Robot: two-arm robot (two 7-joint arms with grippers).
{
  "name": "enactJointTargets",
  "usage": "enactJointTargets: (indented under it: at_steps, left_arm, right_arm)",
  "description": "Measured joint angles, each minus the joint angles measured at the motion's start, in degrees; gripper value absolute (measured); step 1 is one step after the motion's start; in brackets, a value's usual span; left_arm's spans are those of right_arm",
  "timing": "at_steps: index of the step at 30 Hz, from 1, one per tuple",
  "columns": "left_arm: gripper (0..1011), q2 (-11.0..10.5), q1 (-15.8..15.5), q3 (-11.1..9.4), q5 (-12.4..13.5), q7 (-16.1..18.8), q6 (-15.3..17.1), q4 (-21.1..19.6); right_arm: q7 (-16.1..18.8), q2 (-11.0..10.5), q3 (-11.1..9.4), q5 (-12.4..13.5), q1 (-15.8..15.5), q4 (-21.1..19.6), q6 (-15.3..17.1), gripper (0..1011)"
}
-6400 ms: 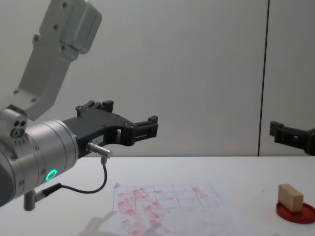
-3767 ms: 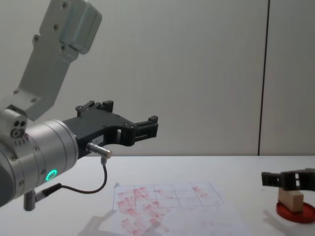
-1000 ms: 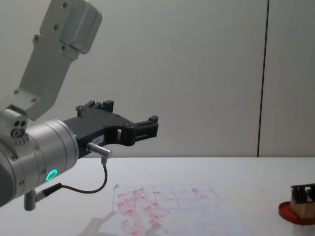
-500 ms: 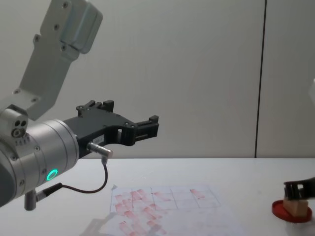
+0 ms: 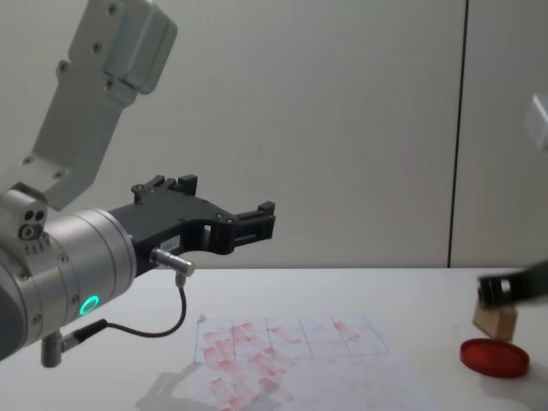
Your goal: Use the one hand to pick up the stamp and affix it onto the A4 paper.
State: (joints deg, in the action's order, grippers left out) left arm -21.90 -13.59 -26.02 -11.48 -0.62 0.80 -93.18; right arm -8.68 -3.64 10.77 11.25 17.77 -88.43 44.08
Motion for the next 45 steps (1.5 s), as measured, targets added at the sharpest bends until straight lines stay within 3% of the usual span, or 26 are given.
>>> enactJointTargets:
  at_steps: [15, 31, 45]
  left_arm:
    - [993, 0.0, 0.0, 0.0, 0.0, 0.0, 0.0, 0.0]
    - [993, 0.0, 0.0, 0.0, 0.0, 0.0, 0.0, 0.0]
    - [993, 0.0, 0.0, 0.0, 0.0, 0.0, 0.0, 0.0]
  right_arm:
    - [5.2, 1.7, 1.9, -4.6, 3.7, -1.6, 1.3, 200]
    - [11.5, 5.4, 5.5, -8.9, 8.4, 6.6, 5.2, 200]
    - [14.3, 7.2, 7.3, -11.5, 10.3, 13.2, 6.2, 200]
